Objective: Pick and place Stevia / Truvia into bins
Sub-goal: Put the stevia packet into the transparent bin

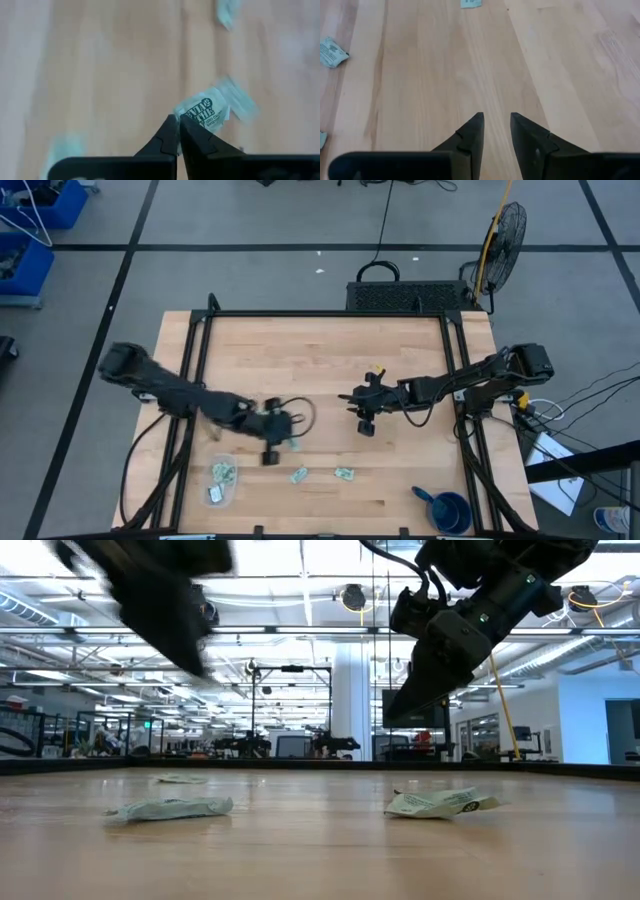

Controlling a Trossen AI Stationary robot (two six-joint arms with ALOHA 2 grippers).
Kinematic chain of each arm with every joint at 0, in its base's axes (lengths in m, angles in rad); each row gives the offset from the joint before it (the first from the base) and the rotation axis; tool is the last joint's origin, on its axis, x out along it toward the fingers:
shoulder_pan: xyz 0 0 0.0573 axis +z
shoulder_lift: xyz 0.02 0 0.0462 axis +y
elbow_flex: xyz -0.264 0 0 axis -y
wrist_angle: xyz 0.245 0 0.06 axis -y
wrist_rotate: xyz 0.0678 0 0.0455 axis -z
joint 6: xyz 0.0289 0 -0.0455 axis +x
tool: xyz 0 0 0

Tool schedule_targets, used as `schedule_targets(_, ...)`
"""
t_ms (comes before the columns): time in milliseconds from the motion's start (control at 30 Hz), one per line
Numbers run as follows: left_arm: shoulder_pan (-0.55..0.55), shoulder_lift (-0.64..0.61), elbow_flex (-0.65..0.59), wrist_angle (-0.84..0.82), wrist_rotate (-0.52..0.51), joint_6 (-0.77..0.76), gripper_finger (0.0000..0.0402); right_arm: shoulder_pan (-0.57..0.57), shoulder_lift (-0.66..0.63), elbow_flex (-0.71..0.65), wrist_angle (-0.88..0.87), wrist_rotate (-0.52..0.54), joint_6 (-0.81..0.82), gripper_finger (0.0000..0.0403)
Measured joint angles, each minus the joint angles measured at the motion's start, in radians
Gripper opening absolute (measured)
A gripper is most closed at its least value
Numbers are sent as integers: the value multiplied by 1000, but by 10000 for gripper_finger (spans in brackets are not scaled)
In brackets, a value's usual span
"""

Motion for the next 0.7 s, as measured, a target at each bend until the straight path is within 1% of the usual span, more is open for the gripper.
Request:
schedule_targets(100,-134,-111,0,-213,11,-226,11,0,0,0,-1,0,0,89)
schedule_targets(167,-228,-152,0,-328,58,-414,7,0,0,0,4,0,5,89)
schedule_targets(233,-322,-174,0,-431,110,-636,6,0,0,0,13,0,6,89)
schedule_targets(300,-405,-178,0,-476,177,-840,11,0,0,0,17,0,6,89)
schedule_targets(367,-482,-172,-1,-493,208,-990,16,0,0,0,17,0,6,89)
schedule_targets(500,-580,-136,-2,-420,180,-1138,12,0,0,0,17,0,-2,89)
schedule_targets(600,-605,-95,-1,-404,202,-1186,12,0,0,0,18,0,0,89)
schedule_targets(700,-612,-39,-2,-442,218,-1213,34,0,0,0,21,0,0,89)
